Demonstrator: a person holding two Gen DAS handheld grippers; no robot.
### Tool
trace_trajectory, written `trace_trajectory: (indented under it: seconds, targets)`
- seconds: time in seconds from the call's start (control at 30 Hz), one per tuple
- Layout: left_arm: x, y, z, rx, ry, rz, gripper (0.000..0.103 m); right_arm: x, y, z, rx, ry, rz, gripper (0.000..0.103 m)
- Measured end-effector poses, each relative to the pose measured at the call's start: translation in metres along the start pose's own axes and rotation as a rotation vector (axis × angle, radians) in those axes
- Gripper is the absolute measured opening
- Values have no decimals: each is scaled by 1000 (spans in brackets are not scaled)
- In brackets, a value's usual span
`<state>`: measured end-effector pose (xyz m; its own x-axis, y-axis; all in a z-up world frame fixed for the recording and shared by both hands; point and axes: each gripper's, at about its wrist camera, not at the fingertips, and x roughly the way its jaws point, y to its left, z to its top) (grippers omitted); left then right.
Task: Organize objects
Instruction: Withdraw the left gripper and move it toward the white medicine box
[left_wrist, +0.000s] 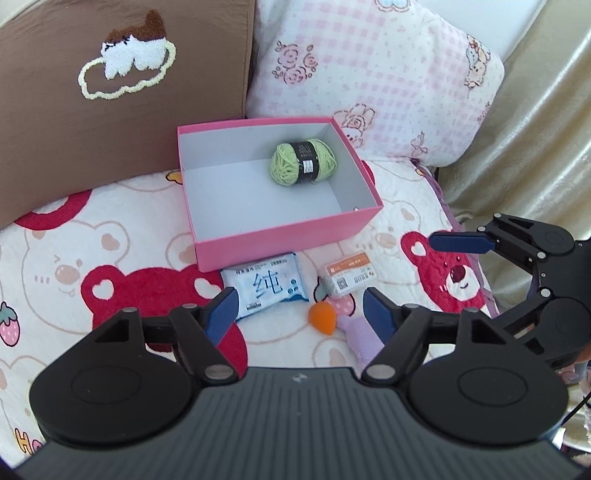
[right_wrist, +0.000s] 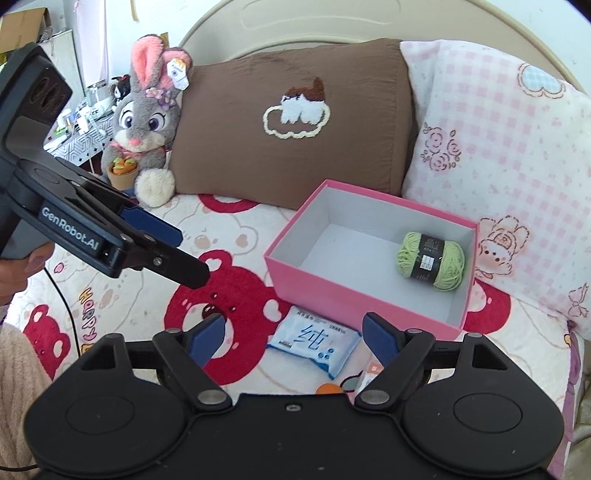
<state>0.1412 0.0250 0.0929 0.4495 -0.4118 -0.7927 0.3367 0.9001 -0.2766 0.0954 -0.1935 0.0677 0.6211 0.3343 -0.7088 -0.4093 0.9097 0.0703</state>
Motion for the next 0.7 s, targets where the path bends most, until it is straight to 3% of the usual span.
trace_trajectory:
  seconds: [0.3,0.53,0.7]
  targets:
    - [5,-4,-31,42,22,25,78,5,18,-22,-31,28,70,93]
    - [22,11,-57,-31,69,-16,86,22,34,-39,-53,81,106,93]
    - [37,20,-76,-63,98,-1,87,37,47,-53,-84,110,129,93]
